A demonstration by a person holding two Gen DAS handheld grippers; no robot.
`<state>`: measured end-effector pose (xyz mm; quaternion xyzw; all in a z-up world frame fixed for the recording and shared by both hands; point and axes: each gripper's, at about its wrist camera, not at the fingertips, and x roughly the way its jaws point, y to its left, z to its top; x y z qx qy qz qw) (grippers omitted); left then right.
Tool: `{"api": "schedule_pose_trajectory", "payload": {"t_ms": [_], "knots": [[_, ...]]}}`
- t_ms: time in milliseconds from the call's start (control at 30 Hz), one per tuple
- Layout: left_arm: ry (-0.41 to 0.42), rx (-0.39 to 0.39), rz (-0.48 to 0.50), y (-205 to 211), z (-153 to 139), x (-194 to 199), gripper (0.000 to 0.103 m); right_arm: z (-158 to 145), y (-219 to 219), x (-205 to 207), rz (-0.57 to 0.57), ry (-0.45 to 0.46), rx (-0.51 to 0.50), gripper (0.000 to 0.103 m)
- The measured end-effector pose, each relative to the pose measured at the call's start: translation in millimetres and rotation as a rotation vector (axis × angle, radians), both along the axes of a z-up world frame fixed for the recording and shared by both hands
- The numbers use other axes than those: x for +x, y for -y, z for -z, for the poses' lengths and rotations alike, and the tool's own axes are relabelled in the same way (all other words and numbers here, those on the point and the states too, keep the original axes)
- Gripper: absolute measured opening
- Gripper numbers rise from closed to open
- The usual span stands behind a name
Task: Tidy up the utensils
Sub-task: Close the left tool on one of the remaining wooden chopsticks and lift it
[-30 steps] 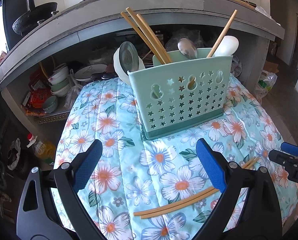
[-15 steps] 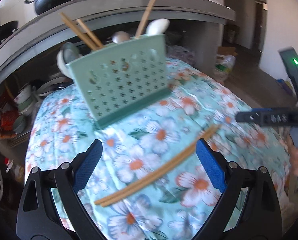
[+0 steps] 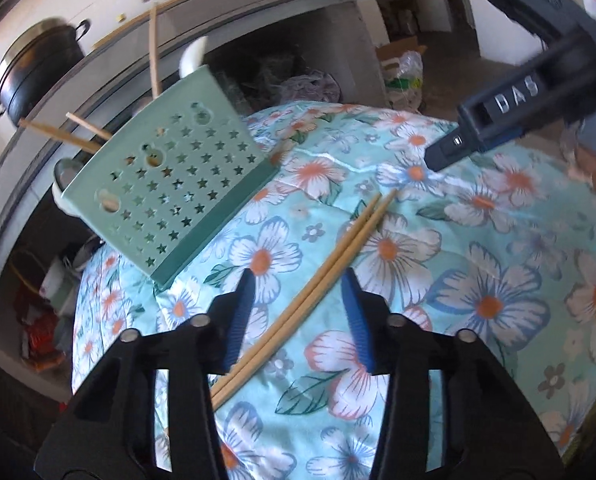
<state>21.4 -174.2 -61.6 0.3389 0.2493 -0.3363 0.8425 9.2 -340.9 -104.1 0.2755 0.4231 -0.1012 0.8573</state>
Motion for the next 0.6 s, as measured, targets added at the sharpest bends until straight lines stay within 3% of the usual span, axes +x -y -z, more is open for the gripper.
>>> {"api": "schedule_pose_trajectory", "payload": {"t_ms": [267, 567, 600], "knots": [[0.073, 0.150, 0.082, 18, 23, -11, 0.021, 5, 3, 1, 0.004, 0.000, 0.031, 0.070], [0.123, 0.185, 0.098, 25, 28, -13, 0.008, 4, 3, -1, 0.007, 0.007, 0.037, 0.070], [0.127, 0.186, 0.099, 25, 27, -15, 0.003, 4, 4, -1, 0.007, 0.008, 0.039, 0.070]]}}
